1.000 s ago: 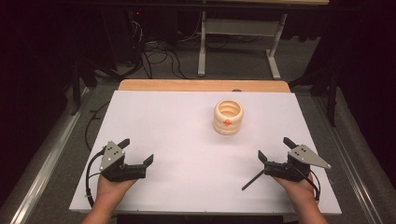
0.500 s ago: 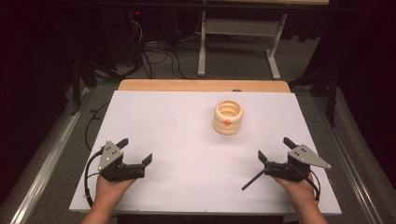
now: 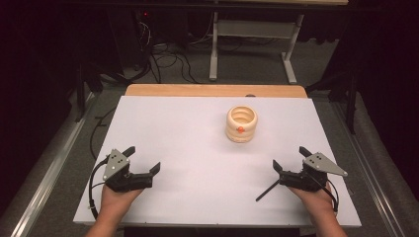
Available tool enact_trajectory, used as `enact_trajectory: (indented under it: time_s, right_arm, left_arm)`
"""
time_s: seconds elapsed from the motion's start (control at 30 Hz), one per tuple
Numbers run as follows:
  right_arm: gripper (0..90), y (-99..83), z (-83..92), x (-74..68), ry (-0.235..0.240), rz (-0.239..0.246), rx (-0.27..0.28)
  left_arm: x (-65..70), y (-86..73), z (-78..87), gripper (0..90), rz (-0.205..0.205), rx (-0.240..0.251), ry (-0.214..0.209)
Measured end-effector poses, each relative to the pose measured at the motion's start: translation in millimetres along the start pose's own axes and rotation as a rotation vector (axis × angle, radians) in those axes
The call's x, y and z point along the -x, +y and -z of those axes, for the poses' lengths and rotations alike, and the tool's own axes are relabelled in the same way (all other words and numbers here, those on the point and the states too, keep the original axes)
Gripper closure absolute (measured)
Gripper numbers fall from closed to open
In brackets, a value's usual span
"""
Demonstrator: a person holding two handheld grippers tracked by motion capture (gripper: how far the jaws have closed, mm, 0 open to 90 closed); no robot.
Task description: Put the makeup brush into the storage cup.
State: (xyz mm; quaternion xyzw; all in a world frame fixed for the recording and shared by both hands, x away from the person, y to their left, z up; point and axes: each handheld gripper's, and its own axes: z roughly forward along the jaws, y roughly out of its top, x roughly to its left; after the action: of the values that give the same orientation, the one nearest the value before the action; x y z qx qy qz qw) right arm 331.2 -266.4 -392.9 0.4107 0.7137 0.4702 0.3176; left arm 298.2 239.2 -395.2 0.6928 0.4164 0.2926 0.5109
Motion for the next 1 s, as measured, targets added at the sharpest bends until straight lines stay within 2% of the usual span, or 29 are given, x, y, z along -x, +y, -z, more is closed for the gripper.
enact_trajectory:
  time_s: [0.67,1.0]
  right_arm:
    - [3.0,-6.6,-9.3,-0.5,-0.017,0.01,-0.099]
    - [3.1,-10.6,-13.9,1.1,-0.032,0.023,-0.148]
  left_arm:
    - [-2.3,-1.1,-0.8,0.7,0.011,-0.013,-0.002]
    - [-3.5,-1.0,1.5,0.7,0.02,0.016,-0.006]
